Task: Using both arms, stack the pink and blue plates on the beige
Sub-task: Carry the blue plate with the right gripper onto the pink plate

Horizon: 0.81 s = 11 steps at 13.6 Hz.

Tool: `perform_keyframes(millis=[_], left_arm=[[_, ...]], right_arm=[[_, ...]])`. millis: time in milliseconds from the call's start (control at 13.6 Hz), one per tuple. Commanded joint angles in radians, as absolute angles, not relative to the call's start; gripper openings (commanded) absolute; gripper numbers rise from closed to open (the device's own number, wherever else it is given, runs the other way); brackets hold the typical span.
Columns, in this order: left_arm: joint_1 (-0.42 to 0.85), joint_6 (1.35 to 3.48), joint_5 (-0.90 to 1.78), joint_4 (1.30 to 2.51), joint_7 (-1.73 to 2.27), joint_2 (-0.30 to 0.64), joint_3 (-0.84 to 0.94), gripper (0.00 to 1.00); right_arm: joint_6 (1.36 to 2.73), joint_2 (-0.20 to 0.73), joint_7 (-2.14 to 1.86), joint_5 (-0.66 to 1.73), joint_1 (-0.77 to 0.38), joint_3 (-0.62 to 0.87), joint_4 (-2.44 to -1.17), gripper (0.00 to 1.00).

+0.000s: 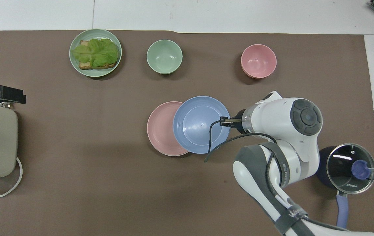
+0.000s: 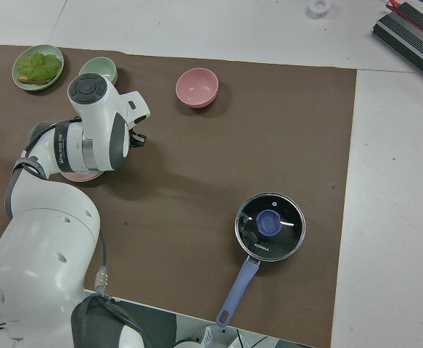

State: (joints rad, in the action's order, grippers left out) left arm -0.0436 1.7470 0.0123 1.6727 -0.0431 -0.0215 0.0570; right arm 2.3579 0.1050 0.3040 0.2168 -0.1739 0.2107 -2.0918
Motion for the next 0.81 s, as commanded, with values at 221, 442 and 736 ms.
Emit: perform_keyframes(millis=[221,442,736], left_arm=[[-0.048,1.732,-0.003,1.674,-0.034,-0.026,0.060,1.00],[-0.048,1.732,-0.003,1.674,-0.034,-0.026,0.060,1.00],[-0.048,1.733,-0.003,1.674,-0.034,-0.026,0.060,1.00]], right_arm=[[2.450,0.162,0.321,0.310,-0.248,0.209,-2.085,0.00],[2.468,0.184,0.318,0.310,-0.253,0.209,-2.086,0.00],[2.517,0.221,0.322,0.311,-0.276,0.209,-2.089,0.00]])
